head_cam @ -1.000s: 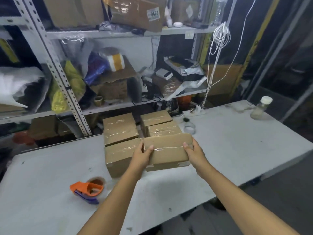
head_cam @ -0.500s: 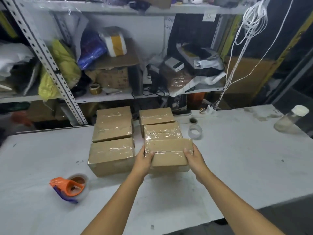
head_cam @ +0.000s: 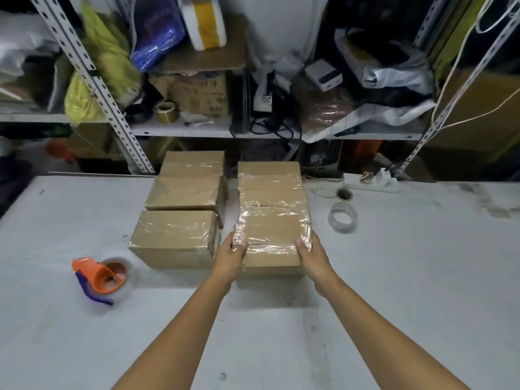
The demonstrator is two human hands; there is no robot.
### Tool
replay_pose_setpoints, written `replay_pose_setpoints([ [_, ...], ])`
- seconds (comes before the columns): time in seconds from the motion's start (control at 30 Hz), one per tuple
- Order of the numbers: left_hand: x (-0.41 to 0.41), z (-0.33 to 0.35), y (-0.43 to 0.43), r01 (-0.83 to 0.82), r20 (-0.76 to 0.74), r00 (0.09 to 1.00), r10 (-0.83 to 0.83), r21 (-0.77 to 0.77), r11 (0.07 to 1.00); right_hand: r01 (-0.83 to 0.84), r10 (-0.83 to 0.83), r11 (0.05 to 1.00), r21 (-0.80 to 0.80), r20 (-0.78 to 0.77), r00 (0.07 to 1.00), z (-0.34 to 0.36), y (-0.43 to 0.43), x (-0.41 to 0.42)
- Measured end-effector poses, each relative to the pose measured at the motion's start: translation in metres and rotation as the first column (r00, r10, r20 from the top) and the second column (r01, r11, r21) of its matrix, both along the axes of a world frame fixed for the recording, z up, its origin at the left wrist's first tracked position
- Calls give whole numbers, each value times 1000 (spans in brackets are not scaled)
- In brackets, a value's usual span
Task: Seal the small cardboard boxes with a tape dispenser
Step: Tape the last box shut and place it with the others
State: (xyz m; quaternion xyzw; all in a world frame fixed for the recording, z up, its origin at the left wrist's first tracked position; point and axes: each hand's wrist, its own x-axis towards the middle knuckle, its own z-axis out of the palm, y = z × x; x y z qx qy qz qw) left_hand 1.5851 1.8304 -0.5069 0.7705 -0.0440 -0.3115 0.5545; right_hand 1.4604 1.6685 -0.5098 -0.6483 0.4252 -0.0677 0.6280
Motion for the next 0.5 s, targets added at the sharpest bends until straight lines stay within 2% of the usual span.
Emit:
replay_pose_setpoints([
  [0.37, 20, -10, 1, 70, 25, 997, -72, 68, 995, -73, 74, 997, 19, -36, 997, -6, -11, 12],
  [0.5, 22, -6, 1, 77, 60, 995, -82, 90, 993, -92, 85, 994, -51, -135, 987, -6, -16, 12],
])
